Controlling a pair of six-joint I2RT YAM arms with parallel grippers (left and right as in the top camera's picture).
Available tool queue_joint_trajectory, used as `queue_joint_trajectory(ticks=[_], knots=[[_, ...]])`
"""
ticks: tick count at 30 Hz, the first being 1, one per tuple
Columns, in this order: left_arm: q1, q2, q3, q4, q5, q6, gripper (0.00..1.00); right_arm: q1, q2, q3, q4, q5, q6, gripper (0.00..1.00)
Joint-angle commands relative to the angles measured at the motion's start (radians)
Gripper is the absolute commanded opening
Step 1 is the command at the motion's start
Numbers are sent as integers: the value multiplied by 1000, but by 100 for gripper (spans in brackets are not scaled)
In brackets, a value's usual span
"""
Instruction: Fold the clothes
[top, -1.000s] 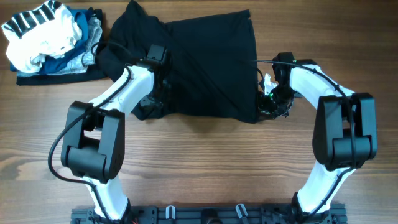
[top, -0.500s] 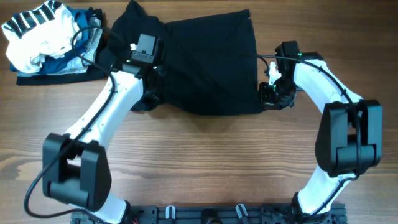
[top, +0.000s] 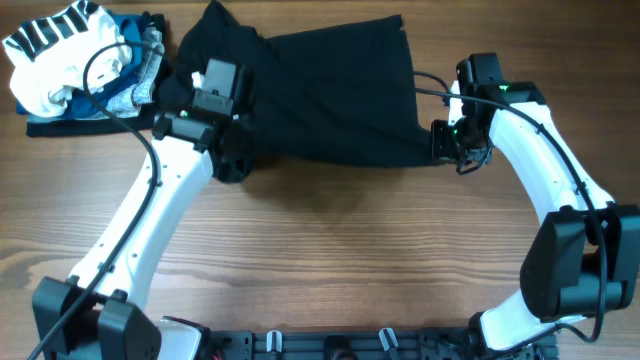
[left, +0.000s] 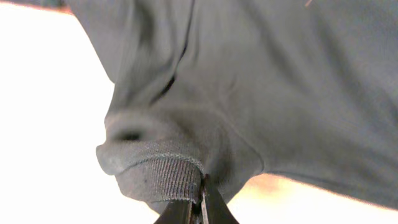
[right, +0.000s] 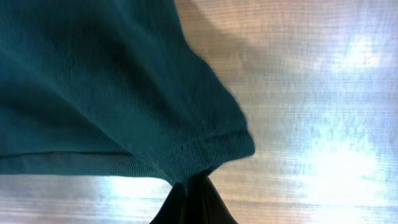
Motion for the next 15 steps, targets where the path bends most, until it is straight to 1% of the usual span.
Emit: queue_joint_trajectory(ticks=[1, 4, 6, 8, 10, 11, 15], knots=[[-48, -43, -7, -124, -31, -67, 4, 19, -24, 19, -79, 40, 33, 4], [-98, -72, -7, -240, -47, -99, 4, 20, -44, 19, -170, 39, 74, 4], [-124, -95, -7, -303, -50, -127, 4, 20, -76, 19, -220, 41, 111, 4], [-143, -121, -7, -362, -50, -129, 4, 20, -117, 19, -270, 43, 149, 4], [-155, -154, -7, -430, -50, -154, 4, 20, -156, 18, -318, 76, 183, 4], [-163, -178, -7, -469, -50, -172, 4, 20, -171, 18, -335, 76, 189, 4], [-209, -262, -8, -536, -50, -206, 4, 23, -183, 15, -369, 76, 188, 4]])
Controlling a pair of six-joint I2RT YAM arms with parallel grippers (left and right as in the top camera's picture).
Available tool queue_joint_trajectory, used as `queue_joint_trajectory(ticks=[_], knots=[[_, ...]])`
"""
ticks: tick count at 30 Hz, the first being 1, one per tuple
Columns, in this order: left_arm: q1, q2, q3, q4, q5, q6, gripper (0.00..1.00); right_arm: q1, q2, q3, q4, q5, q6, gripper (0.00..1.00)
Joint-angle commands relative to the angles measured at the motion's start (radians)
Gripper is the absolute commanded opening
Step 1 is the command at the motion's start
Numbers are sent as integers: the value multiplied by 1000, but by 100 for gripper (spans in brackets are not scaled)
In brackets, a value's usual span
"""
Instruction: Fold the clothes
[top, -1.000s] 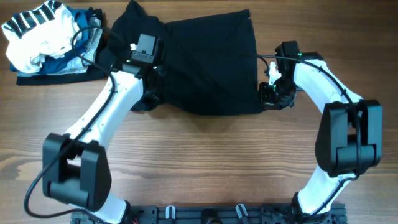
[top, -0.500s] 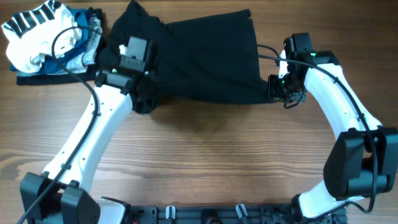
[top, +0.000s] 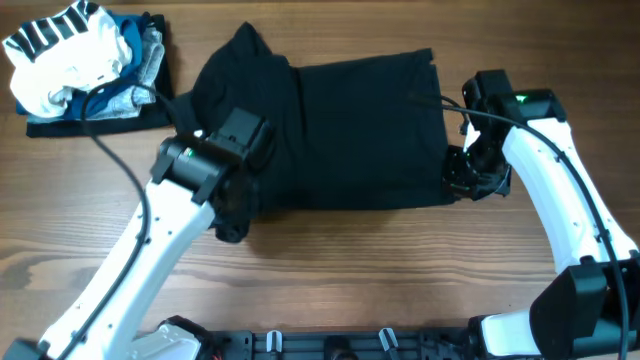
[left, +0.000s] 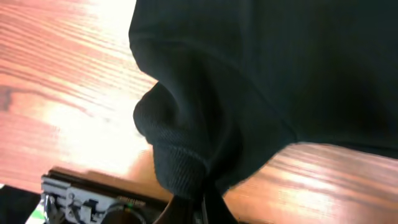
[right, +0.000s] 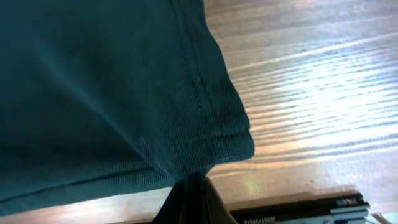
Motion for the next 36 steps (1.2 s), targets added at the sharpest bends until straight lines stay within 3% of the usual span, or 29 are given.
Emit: queue_joint_trajectory(ticks=[1, 5, 9, 16, 21, 22, 24, 25, 26, 27, 28, 30, 32, 34, 36], knots=[[-49, -88, -5, -42, -21, -64, 4, 9, -23, 14, -18, 32, 28, 4], [-112, -149, -55, -85, -28, -193, 4, 95, -32, 14, -29, 25, 95, 4], [-133, -150, -98, -8, -56, -206, 4, 176, -34, 14, 19, 27, 131, 4], [-133, -84, -103, 95, -129, -202, 4, 163, -34, 14, 2, 59, 190, 4], [-132, 17, -108, 154, -132, -199, 4, 3, -31, 14, 0, 34, 156, 4], [-132, 37, -121, 169, -128, -199, 7, -24, -30, 14, 4, 32, 144, 4], [-132, 75, -179, 214, -82, -199, 54, -66, -24, 14, 11, 32, 106, 4], [-132, 88, -214, 240, -59, -198, 72, -73, -19, 14, 15, 32, 101, 4], [-132, 96, -251, 277, -31, -199, 81, -74, -16, 14, 16, 32, 98, 5], [-131, 98, -286, 311, -5, -199, 100, -74, -10, 14, 15, 31, 97, 14], [-130, 98, -308, 333, 11, -199, 100, -74, -5, 14, 13, 30, 90, 24], [-130, 98, -334, 346, 10, -199, 100, -74, 11, 14, 11, 12, 74, 30], [-130, 98, -350, 348, 21, -200, 98, -74, 26, 13, 19, 12, 74, 29], [-130, 98, -370, 392, 65, -200, 88, -74, 31, 13, 33, -11, 74, 33], [-130, 99, -444, 484, 114, -219, 95, -74, 36, 13, 55, -38, 74, 34]])
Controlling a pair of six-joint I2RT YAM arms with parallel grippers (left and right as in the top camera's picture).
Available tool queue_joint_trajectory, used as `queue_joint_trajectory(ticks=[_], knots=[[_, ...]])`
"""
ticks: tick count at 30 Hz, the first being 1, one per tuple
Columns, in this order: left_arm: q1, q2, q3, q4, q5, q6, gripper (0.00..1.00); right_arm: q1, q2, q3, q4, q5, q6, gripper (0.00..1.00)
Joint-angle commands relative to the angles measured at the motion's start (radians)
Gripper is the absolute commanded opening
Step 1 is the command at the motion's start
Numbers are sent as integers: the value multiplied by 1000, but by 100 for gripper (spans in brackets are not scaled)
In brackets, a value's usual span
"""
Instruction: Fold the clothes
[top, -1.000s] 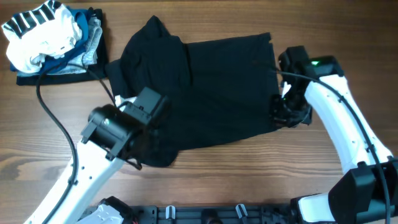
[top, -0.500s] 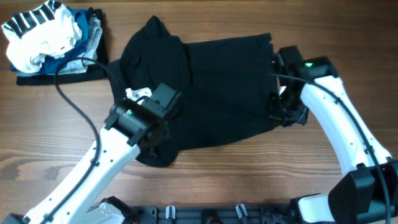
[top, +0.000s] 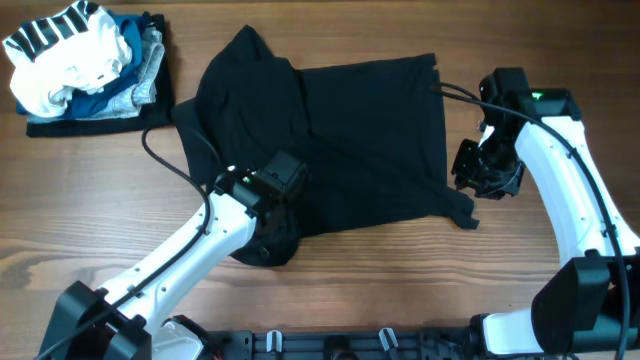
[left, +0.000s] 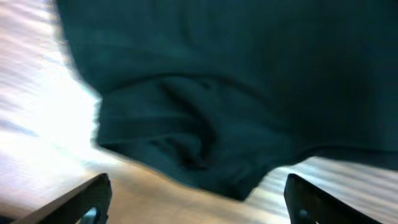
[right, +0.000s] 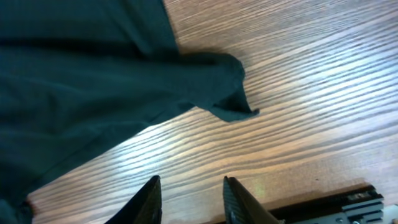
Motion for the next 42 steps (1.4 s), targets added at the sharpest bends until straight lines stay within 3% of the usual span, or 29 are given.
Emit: queue_joint_trajectory(ticks=[1, 5, 7, 9, 10, 11, 12, 16, 18, 20, 22, 23, 25, 26, 27, 28, 30, 40, 41, 42], knots=[[-3, 6, -114, 110, 78, -56, 94, -2, 28, 13, 27, -48, -6, 33], [26, 8, -165, 196, 119, -63, 95, -2, 92, -55, 104, -107, -7, 30], [55, 8, -167, 192, 119, -62, 100, -2, 147, -92, 131, -117, -12, 22], [95, 8, -167, 210, 118, -62, 80, -2, 182, -100, 149, -117, -37, 22], [117, 9, -167, 233, 118, -63, 90, -2, 183, -100, 154, -117, -36, 33], [132, 10, -167, 251, 118, -63, 96, -2, 183, -100, 163, -118, -37, 37], [154, 16, -167, 280, 115, -62, 93, -2, 183, -100, 175, -127, -41, 41], [224, 98, -172, 326, 119, -51, 98, -2, 183, -100, 175, -168, -60, 77], [237, 135, -172, 330, 123, -51, 98, -2, 183, -100, 176, -177, -58, 78], [238, 159, -172, 338, 124, -51, 100, -3, 184, -102, 177, -177, -58, 90], [238, 165, -172, 343, 123, -51, 100, -3, 191, -103, 180, -177, -58, 93], [238, 165, -172, 344, 123, -51, 95, -3, 195, -107, 190, -177, -59, 71], [238, 165, -172, 345, 123, -51, 18, -3, 195, -125, 200, -178, -58, 19], [238, 165, -172, 346, 123, -51, 4, -3, 196, -135, 207, -178, -55, 9], [238, 165, -172, 346, 123, -51, 4, -3, 198, -143, 221, -177, -51, 40], [238, 165, -172, 346, 122, -51, 4, -3, 198, -143, 224, -177, -45, 56], [238, 165, -172, 346, 122, -51, 4, -11, 205, -143, 232, -174, -32, 100], [333, 165, -172, 341, 122, -51, 4, -72, 362, -143, 308, -293, -87, 100], [333, 165, -172, 341, 122, -51, 4, -72, 362, -143, 314, -293, -103, 97], [333, 165, -172, 341, 122, -50, 4, -72, 362, -143, 321, -293, -111, 81]])
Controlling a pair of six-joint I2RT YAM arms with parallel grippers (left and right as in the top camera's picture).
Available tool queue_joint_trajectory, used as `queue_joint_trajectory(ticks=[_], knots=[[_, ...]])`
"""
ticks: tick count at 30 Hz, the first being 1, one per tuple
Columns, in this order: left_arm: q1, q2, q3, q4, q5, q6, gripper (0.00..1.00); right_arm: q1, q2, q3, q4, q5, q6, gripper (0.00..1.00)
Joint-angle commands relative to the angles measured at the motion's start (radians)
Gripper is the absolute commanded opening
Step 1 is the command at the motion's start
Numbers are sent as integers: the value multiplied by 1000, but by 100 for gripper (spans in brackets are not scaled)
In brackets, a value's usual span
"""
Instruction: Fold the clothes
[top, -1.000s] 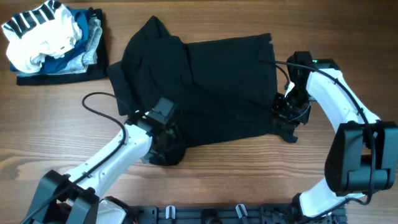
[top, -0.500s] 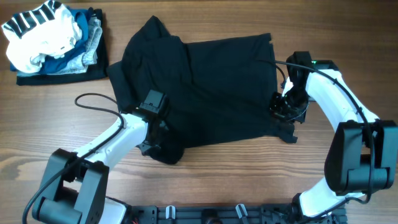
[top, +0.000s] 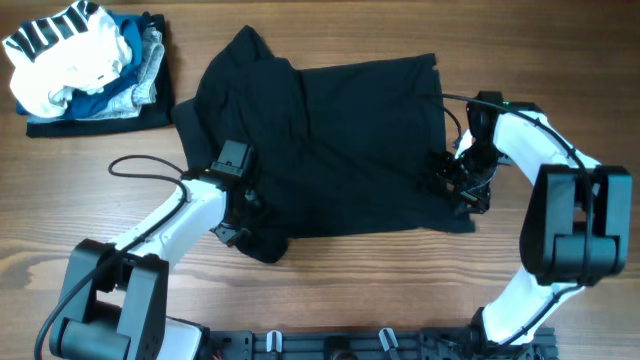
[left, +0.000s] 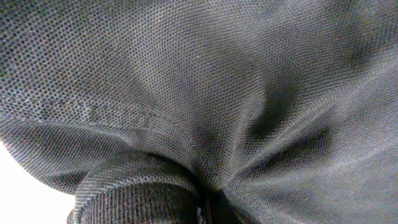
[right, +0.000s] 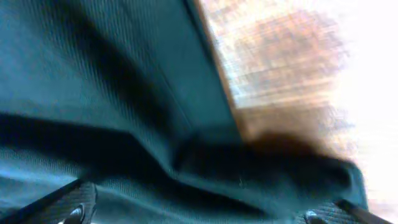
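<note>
A black shirt (top: 340, 140) lies spread across the middle of the wooden table (top: 400, 280), with a bunched sleeve at its front left corner. My left gripper (top: 235, 212) sits on the shirt's left edge near that bunch. In the left wrist view the left gripper (left: 202, 214) is shut on a ribbed fold of the black fabric (left: 205, 93). My right gripper (top: 458, 192) is low over the shirt's front right corner. In the right wrist view its fingertips (right: 78, 211) stand wide apart, open, with the cloth (right: 124, 93) beneath them.
A pile of folded and loose clothes (top: 80, 65), white striped, blue and grey, sits at the back left corner. A black rail (top: 330, 345) runs along the table's front edge. Bare wood lies in front of the shirt.
My left gripper moved left to the shirt's left edge and shut on a fold of it. The right gripper, still open, came in onto the shirt's front right corner.
Both grippers were shut on the shirt's lower corners, holding it at the back of the table. Then the shirt sat nearer the front. Then both grippers were open and the shirt lay flat. Now the left grips its edge again.
</note>
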Motion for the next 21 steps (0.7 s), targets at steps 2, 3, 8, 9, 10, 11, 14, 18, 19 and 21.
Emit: queue_joint_trajectory(ticks=[2, 3, 8, 9, 10, 11, 14, 18, 19, 21], knots=[[17, 28, -12, 2, -40, 3, 4, -5, 39, -11, 34, -34, -46, 4], [17, 28, -12, 2, -40, 3, 4, -5, 39, -11, 37, -34, -45, 5], [17, 28, -12, -5, -36, 3, 4, -5, 39, -11, 47, -36, -83, 4], [17, 26, -12, -5, -37, 3, 4, -5, 38, -10, 56, -33, -85, 4], [17, 19, -12, 0, -36, 3, 4, -5, 36, -9, 60, -18, -84, 5], [17, 7, -12, 6, -36, 3, 4, -5, 35, -6, 62, -4, -84, 5], [17, -90, -10, 22, -34, 30, 4, -5, 17, -1, 62, 16, -90, 5], [17, -238, -10, 21, -49, 35, 4, 1, -43, -1, 44, 89, -69, 4], [17, -271, -10, 21, -48, 51, 4, 4, -62, -1, 36, 102, -69, 4], [14, -331, -10, 20, -48, 55, 4, 10, -106, -1, 16, 130, -63, 4]])
